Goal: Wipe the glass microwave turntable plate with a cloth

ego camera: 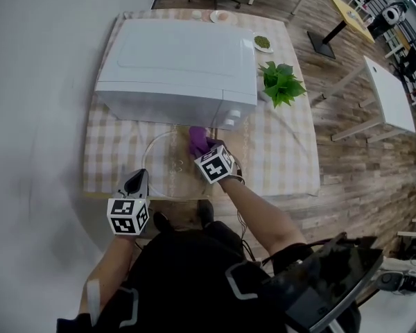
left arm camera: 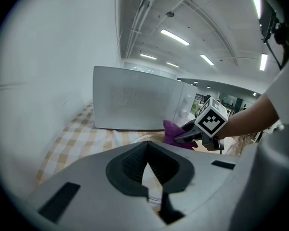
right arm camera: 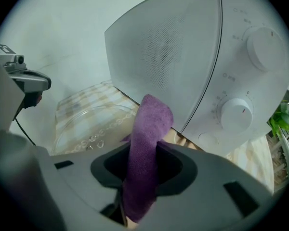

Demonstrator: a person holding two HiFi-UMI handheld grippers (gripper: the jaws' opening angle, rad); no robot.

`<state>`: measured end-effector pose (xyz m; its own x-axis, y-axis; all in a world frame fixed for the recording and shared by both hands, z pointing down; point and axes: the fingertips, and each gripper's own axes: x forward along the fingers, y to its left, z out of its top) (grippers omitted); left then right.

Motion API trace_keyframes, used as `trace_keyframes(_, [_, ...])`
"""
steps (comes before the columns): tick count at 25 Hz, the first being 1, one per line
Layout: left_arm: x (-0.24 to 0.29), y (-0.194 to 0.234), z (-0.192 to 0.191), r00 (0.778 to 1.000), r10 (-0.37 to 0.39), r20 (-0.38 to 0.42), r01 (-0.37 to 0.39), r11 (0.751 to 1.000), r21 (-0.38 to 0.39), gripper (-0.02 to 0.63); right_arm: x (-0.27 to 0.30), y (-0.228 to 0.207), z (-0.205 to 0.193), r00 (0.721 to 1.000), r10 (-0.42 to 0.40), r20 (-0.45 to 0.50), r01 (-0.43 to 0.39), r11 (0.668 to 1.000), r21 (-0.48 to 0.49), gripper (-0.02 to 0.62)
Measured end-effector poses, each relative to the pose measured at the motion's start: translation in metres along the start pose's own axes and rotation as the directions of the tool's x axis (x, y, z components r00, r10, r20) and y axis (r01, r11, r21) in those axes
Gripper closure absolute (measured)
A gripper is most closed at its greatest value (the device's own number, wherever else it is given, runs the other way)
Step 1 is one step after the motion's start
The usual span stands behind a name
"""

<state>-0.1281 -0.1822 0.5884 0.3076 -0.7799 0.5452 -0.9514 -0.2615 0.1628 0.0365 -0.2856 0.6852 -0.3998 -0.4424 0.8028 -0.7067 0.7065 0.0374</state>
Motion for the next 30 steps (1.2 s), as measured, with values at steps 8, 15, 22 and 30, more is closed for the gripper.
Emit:
trace_keyframes(8, [-0.001,-0.010,-0.003,0.999,-0.036,0.000,0.036,0.999,0.017,0.598,-0.013,0.021,-0.021,1.000,0.017,-0.020,-0.017,1.000,0.018,0.456])
trace_keyframes(15, [-0.003,-0.017,-0.008,0.998,-0.065,0.003,0.065,0.998,0.027,0.598,-0.027,0.044,-0.041,0.999,0.033,-0.033,-0.032,0.999,0.035,0.456])
trace_keyframes(22, [-0.005,-0.020,-0.009,0.996,-0.086,0.006,0.086,0.995,0.043,0.598,-0.042,0.061,-0.060,0.999,0.038,-0.037,-0.035,0.996,0.081,0.456])
trace_keyframes(30, [-0.007,-0.024,-0.012,0.993,-0.118,0.006,0.117,0.992,0.052,0.598,-0.058,0.088,-0.079,0.998,0.061,-0.032,-0.059,0.995,0.086,0.456])
